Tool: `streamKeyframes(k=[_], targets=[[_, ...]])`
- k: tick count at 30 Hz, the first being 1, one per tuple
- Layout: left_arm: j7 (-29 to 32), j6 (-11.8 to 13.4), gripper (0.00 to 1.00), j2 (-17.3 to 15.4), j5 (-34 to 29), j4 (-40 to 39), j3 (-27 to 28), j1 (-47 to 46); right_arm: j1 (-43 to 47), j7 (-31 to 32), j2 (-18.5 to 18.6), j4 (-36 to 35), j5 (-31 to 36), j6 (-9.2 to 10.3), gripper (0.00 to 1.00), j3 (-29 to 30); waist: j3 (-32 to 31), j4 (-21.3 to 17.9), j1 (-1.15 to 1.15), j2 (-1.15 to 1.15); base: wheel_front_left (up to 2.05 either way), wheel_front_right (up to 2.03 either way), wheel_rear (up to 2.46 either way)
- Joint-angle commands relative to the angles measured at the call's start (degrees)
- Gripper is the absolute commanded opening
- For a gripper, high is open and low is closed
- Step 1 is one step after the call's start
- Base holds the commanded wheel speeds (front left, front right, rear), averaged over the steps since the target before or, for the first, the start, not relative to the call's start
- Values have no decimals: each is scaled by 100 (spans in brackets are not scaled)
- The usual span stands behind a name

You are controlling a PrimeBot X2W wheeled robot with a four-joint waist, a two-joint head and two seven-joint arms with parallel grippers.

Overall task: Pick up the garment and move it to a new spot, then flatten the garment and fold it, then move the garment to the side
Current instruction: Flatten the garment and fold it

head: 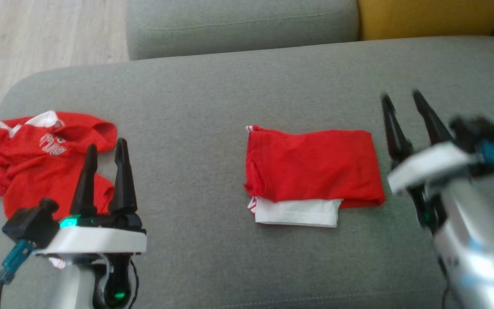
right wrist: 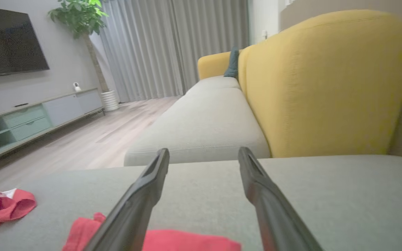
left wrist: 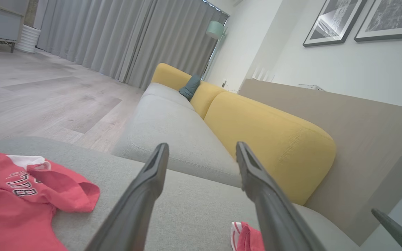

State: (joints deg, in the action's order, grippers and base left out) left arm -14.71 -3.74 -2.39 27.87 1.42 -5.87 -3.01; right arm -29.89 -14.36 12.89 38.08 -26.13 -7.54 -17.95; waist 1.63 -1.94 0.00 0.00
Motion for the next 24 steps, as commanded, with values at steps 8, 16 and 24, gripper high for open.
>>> streamKeyframes(k=[8,16,24], targets=[[-29,43,100,-49,-228,-421,-49,-103,1591,-63,-744,-1857,1805,5,100,1153,-11,-120,0,0,0,0,0],[-29,78,100,-49,-534,-408,-281,79,2249,-63,-990,-2449,2043,5,100,1559,36,-147,0,0,0,0,0],[-29,75,100,-49,-592,-413,-288,31,2279,-63,-1000,-2539,1785,5,100,1622,138,-95,0,0,0,0,0]])
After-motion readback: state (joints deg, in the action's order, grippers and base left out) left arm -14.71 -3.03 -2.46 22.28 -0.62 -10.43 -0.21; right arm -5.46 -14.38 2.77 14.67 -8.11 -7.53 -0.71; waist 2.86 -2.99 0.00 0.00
